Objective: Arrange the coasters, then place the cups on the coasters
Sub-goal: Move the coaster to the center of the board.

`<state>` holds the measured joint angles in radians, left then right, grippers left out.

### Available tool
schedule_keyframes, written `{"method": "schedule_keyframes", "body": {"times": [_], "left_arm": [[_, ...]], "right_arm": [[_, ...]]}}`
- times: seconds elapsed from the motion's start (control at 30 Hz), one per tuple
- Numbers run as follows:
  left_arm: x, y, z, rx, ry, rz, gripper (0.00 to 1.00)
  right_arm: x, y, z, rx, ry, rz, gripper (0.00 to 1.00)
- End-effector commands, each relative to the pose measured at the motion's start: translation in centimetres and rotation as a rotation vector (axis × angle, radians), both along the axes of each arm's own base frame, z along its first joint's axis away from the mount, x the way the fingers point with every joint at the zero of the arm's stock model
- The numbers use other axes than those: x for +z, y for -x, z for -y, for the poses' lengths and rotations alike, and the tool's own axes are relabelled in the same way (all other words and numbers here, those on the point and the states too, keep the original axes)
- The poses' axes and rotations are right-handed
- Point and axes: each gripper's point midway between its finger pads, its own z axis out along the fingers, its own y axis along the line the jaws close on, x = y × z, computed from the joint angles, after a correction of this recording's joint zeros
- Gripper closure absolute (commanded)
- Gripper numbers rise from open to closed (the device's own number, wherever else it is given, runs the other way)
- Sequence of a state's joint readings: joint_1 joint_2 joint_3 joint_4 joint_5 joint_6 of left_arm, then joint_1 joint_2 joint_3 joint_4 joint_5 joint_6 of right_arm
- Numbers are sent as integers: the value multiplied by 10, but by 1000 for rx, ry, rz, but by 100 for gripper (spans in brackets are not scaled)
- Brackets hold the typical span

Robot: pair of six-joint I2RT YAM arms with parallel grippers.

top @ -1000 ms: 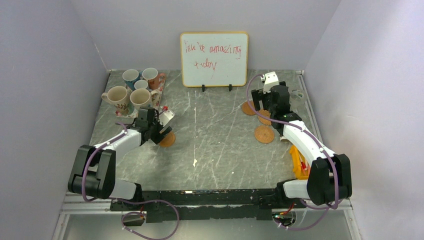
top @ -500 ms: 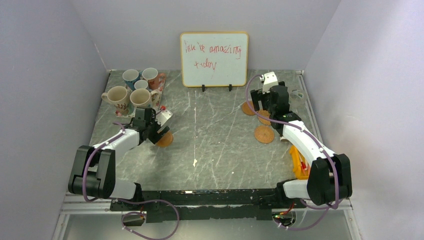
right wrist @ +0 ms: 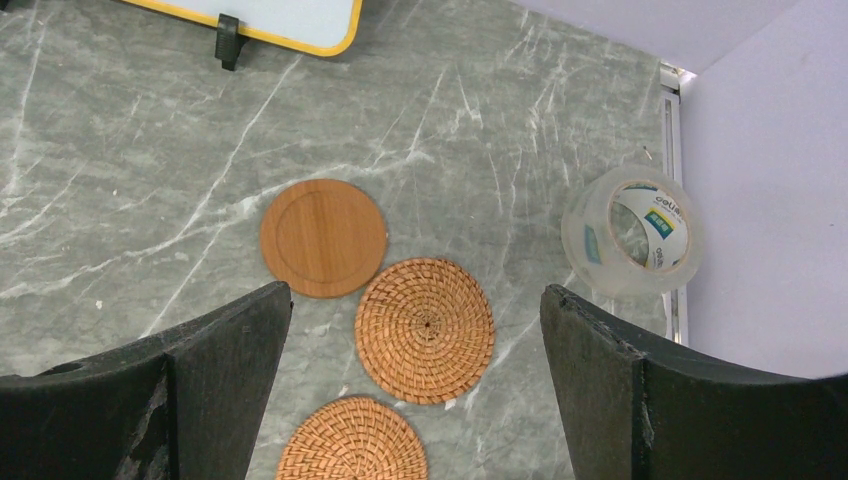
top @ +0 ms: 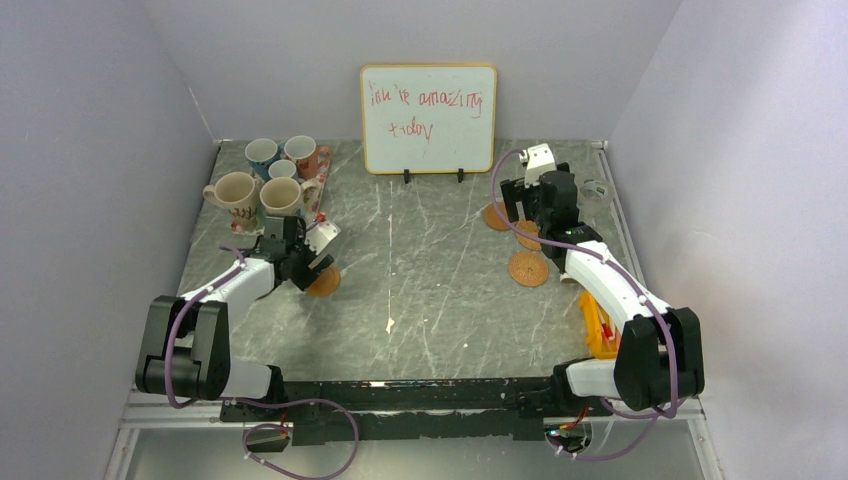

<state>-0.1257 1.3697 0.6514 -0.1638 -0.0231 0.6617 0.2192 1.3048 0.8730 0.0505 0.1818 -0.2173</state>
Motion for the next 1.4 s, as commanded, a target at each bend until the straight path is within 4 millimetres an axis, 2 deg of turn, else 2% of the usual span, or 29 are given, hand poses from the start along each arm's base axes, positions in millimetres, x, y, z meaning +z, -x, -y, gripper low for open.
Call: {"method": "schedule_keyframes", "body": {"times": [0.0, 0.37, 0.67, 1.0, 1.37], "left_arm": [[-5, 13, -6, -6, -18, -49, 4], [2, 7, -14, 28, -26, -26, 4], [16, -11, -2, 41, 55, 17, 4], [18, -15, 13, -1, 120, 16, 4], [6, -22, 15, 20, 74, 25, 4]], "right_arm": [[13, -2, 1, -12, 5, 41, 2], [14, -2, 2, -13, 4, 41, 2], [12, -2, 2, -12, 6, 35, 2], [12, -2, 2, -11, 5, 35, 2], [10, -2, 2, -12, 8, 31, 2]]}}
